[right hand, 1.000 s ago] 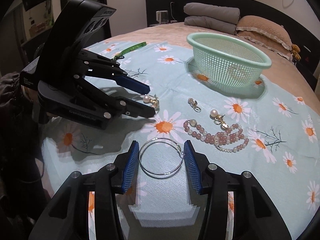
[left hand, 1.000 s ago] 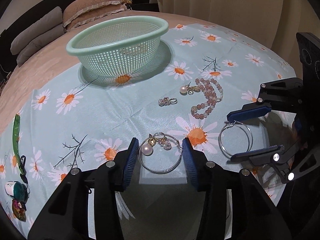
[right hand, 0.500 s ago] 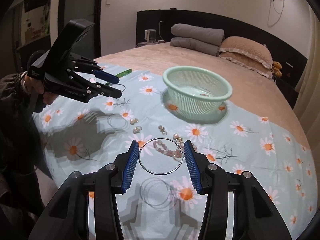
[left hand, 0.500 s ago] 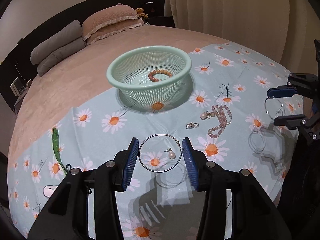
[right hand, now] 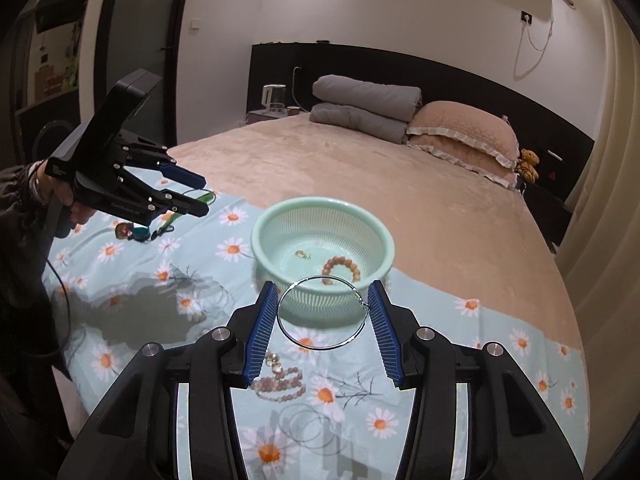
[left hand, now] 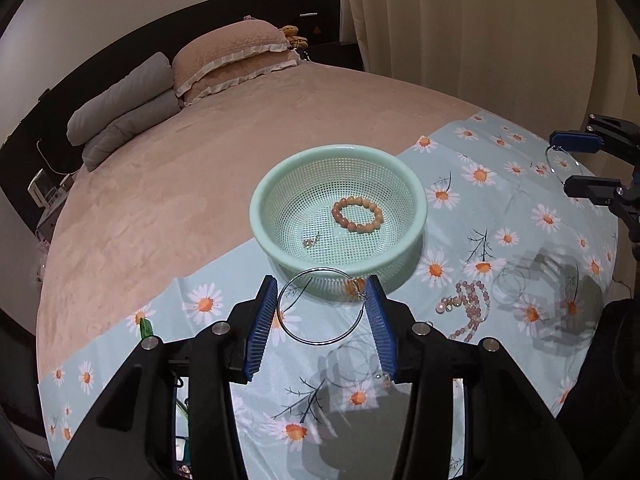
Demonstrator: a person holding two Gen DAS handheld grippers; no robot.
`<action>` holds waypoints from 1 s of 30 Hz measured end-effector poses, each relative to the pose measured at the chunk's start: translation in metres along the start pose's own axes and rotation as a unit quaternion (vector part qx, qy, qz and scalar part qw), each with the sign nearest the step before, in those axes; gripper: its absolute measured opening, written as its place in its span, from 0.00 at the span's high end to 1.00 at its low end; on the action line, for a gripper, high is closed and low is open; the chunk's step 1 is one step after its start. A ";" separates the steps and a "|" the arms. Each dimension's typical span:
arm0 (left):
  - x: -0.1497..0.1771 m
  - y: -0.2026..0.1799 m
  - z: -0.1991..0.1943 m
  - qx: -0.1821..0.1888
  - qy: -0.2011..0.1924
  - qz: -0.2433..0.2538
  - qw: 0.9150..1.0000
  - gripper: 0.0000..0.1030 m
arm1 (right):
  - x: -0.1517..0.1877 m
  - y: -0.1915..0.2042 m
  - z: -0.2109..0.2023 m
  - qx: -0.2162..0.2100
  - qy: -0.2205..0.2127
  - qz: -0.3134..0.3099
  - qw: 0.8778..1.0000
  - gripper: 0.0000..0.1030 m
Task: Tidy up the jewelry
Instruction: 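Lower both hoop earrings into the green basket and open both tools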
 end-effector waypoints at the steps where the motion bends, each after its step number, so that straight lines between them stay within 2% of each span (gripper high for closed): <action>1: -0.006 0.003 0.003 0.000 0.001 0.003 1.000 0.55 | -0.005 -0.001 0.008 -0.002 0.001 -0.002 1.000 0.57; 11: -0.057 0.034 0.066 0.023 0.019 0.025 0.999 0.55 | -0.031 -0.010 0.105 -0.031 0.030 -0.014 0.999 0.57; 14: -0.063 0.043 0.088 0.039 0.026 0.017 0.999 0.55 | -0.032 -0.007 0.135 -0.042 0.039 -0.016 0.998 0.57; 21: -0.062 0.046 0.129 0.050 0.042 0.025 0.998 0.54 | -0.020 0.005 0.184 -0.050 0.066 -0.028 0.996 0.56; 22: -0.062 0.046 0.130 0.045 0.036 0.030 0.998 0.50 | -0.018 0.006 0.188 -0.049 0.071 -0.031 0.996 0.53; 24: -0.064 0.048 0.130 0.030 0.027 0.033 0.999 0.34 | -0.016 0.007 0.189 -0.038 0.065 -0.034 0.997 0.30; 25: -0.065 0.051 0.128 0.024 0.021 0.032 0.999 0.26 | -0.016 0.007 0.186 -0.034 0.057 -0.035 0.997 0.27; 30: -0.065 0.060 0.116 0.010 0.017 0.025 0.999 0.18 | -0.023 0.007 0.168 -0.024 0.035 -0.049 0.998 0.19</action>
Point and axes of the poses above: each gripper's, at about its wrist camera, not at the fingertips, and z roughly the way its jaws point, y to its left, x to its underside, the point moved 4 cm from there along z, roughly the way its jaws point, and after that the axes turned 11 degrees about x, right-handed, at the moved point
